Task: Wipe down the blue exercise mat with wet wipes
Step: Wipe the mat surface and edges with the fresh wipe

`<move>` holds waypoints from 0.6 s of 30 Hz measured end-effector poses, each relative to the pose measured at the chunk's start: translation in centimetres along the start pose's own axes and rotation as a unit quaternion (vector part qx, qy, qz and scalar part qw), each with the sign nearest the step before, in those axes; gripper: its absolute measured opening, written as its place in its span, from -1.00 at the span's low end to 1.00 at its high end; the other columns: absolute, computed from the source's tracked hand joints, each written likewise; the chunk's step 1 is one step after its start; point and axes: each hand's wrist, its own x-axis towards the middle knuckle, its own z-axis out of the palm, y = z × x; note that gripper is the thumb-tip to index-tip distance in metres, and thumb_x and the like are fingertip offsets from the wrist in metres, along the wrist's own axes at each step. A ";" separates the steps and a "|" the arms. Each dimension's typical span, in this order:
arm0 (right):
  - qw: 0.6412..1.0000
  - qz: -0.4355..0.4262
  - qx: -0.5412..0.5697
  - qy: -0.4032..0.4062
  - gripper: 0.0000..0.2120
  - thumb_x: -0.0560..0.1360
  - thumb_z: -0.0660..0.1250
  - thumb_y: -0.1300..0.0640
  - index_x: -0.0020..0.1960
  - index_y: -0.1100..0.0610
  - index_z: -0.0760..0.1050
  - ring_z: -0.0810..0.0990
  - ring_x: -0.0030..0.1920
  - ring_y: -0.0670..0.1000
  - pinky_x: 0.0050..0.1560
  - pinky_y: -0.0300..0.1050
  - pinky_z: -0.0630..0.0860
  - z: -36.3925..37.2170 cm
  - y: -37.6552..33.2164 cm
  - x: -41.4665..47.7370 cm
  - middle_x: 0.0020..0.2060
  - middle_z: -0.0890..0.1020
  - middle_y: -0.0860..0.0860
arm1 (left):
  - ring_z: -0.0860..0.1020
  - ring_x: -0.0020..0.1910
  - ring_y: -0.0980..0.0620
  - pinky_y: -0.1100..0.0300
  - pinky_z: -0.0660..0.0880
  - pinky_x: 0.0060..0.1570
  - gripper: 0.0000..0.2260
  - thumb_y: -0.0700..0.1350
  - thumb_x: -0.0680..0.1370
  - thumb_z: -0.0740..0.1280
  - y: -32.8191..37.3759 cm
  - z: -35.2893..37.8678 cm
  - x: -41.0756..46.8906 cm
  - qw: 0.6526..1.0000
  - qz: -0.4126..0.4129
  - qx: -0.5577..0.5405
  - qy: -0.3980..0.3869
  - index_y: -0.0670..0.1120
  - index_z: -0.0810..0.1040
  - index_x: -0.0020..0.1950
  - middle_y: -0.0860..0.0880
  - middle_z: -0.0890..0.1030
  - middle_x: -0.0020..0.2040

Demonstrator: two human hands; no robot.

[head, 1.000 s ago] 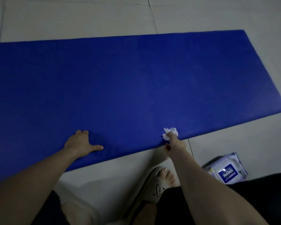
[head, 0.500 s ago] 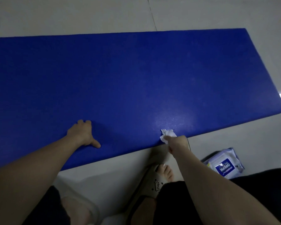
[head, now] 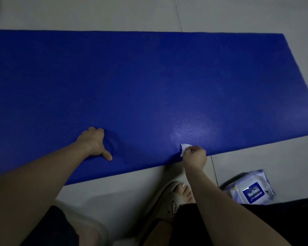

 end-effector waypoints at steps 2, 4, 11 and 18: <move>0.999 0.017 0.023 -0.020 -0.84 0.51 0.27 0.18 -0.10 0.19 0.62 0.63 -0.19 0.15 -0.10 -0.08 0.54 0.5 -0.4 -0.5 -0.24 0.64 0.08 | 0.44 0.08 -0.04 0.08 0.53 0.08 0.04 0.37 0.06 0.64 0.0 0.0 0.0 1.000 0.002 0.002 0.004 -0.07 0.35 0.38 -0.10 0.38 0.27; 0.998 0.020 0.044 -0.039 -0.82 0.38 0.25 0.10 -0.20 0.14 0.61 0.67 -0.24 0.19 -0.09 0.04 0.65 1.7 -0.3 -0.6 -0.28 0.67 0.09 | 0.45 0.09 -0.05 0.07 0.53 0.09 0.05 0.37 0.06 0.64 0.1 -0.1 0.0 1.000 0.003 0.002 0.001 -0.07 0.35 0.39 -0.10 0.38 0.28; 0.978 -0.118 -0.065 -0.157 -0.83 0.51 0.33 0.14 -0.16 0.21 0.62 0.62 -0.21 0.11 -0.19 -0.10 0.50 6.8 -2.6 -8.2 -0.23 0.68 0.10 | 0.45 0.10 -0.05 0.06 0.53 0.12 0.05 0.37 0.06 0.64 0.1 -0.1 0.3 1.000 0.003 0.004 0.002 -0.07 0.35 0.39 -0.11 0.38 0.29; 0.930 -0.260 -0.109 -0.235 -0.85 0.61 0.26 0.03 0.07 0.09 0.50 0.58 -0.09 0.07 -0.02 0.05 0.58 9.5 -3.3 -13.0 -0.04 0.59 0.05 | 0.45 0.10 -0.06 0.06 0.53 0.13 0.04 0.37 0.07 0.64 0.0 -0.2 0.3 1.000 0.006 0.003 -0.002 -0.07 0.35 0.39 -0.11 0.38 0.27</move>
